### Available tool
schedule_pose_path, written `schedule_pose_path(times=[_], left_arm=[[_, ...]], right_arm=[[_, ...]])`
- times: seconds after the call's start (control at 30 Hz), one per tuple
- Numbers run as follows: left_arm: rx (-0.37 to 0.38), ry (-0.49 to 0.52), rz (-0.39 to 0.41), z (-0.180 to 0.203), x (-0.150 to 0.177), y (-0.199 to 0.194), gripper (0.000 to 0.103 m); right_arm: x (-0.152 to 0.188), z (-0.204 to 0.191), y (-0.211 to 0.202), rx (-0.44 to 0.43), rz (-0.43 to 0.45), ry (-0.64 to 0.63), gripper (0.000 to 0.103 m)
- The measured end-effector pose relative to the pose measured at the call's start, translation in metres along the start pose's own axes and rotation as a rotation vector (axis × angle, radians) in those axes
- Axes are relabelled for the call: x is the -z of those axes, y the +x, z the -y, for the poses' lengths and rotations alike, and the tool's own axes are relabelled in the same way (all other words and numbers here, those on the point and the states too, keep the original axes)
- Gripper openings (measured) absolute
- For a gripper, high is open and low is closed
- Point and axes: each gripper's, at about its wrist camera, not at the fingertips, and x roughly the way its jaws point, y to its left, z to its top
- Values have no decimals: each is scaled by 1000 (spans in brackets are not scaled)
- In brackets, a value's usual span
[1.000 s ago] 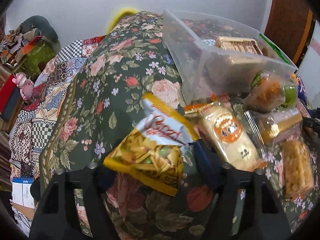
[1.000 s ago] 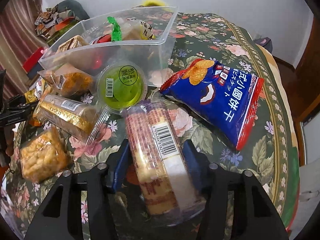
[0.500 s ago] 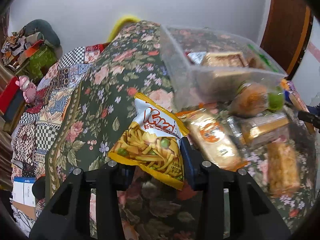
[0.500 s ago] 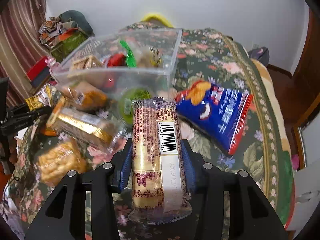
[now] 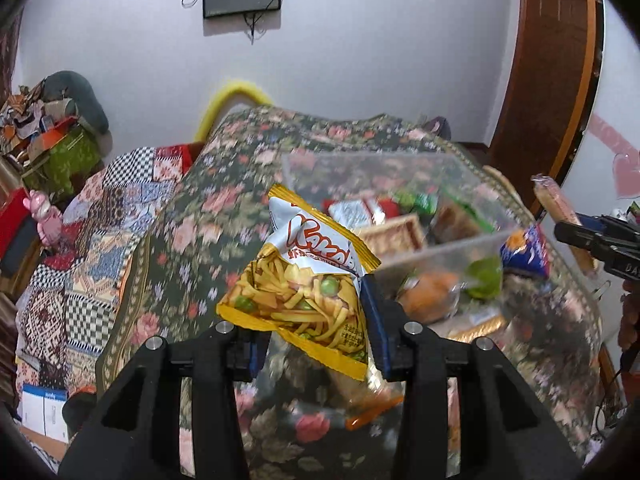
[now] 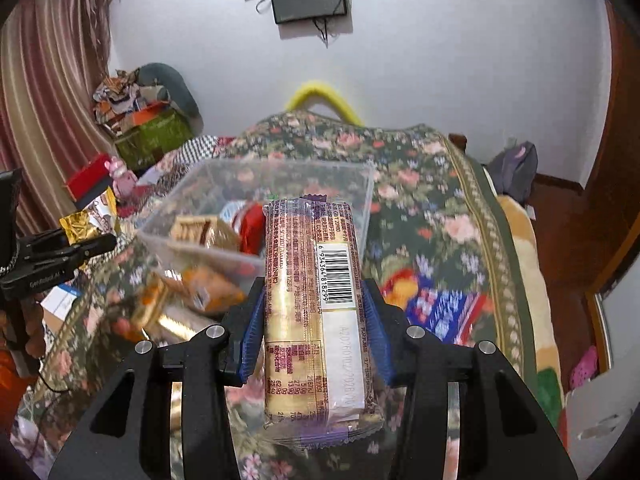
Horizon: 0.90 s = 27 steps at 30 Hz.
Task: Organize snacks
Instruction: 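Carry the chip bag into the box and release while the right tool drops the wafer roll in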
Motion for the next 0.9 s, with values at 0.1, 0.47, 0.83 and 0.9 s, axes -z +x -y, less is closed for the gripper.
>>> schedule_pose_path(times=[0.1, 0.47, 0.83, 0.9], left_arm=[[11, -1, 21, 4, -12, -1, 42], [35, -3, 33, 17, -45, 22, 42], [58, -10, -8, 20, -60, 62, 42], [62, -7, -16, 21, -62, 70, 42]], right_arm=[[-13, -5, 2, -4, 28, -15, 43], [-47, -30, 31, -72, 52, -33, 43], [-61, -60, 76, -93, -5, -82, 43], [-61, -62, 83, -83, -18, -95, 43]])
